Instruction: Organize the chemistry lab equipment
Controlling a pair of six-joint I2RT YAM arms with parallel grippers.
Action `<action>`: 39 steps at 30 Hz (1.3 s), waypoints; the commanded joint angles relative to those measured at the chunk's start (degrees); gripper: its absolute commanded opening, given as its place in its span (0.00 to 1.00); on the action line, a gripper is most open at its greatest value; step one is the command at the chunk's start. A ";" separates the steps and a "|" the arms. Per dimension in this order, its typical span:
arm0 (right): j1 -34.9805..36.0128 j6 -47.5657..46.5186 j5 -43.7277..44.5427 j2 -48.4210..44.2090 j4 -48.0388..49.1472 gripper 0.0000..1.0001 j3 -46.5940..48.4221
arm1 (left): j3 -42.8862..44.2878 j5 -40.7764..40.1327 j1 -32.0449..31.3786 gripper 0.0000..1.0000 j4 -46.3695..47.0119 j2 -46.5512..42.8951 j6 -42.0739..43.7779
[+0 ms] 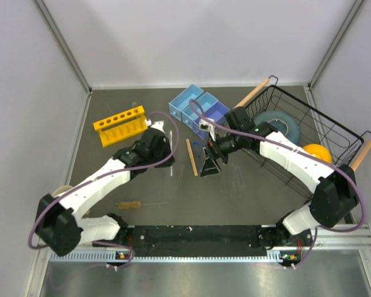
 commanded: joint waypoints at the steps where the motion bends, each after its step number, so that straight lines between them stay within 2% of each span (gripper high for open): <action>1: -1.60 5.27 -7.90 -1.33 5.12 0.99 1.47 | -3.19 9.39 0.13 0.14 12.42 -8.36 -5.23; 5: -1.87 15.08 -10.20 -0.71 9.60 0.99 2.53 | -6.01 15.37 -0.13 0.13 27.08 -12.67 -11.73; 10: -1.78 27.05 -10.38 0.17 16.97 0.98 3.06 | -6.37 14.59 -1.63 0.13 35.02 -12.33 -17.89; 15: -1.60 30.33 -8.19 1.49 18.75 0.96 3.23 | -5.67 11.35 -3.21 0.13 40.48 -10.40 -22.11; 22: -1.78 29.89 -3.53 1.66 18.13 0.85 3.24 | -4.79 8.18 -6.37 0.13 42.32 -8.02 -23.96; 25: -2.04 29.98 -3.00 1.93 18.04 0.77 3.32 | -5.31 7.65 -6.99 0.14 42.94 -8.02 -24.49; 28: -2.13 30.33 -2.30 1.84 17.96 0.54 3.15 | -5.58 6.33 -7.43 0.13 43.03 -8.72 -24.58; 29: -2.13 30.33 -2.12 1.84 18.04 0.41 2.97 | -5.75 4.15 -7.43 0.13 42.33 -9.07 -24.67; 32: -2.13 30.33 -1.07 1.05 18.13 0.29 1.66 | -6.37 2.99 -7.61 0.13 42.24 -9.78 -24.93; 38: -2.13 29.45 -0.71 -0.09 18.66 0.14 0.25 | -6.63 2.90 -7.61 0.15 41.54 -9.78 -24.49; 39: -2.22 29.27 -1.06 -0.09 18.66 0.13 0.16 | -6.63 3.07 -7.61 0.20 41.53 -9.87 -24.06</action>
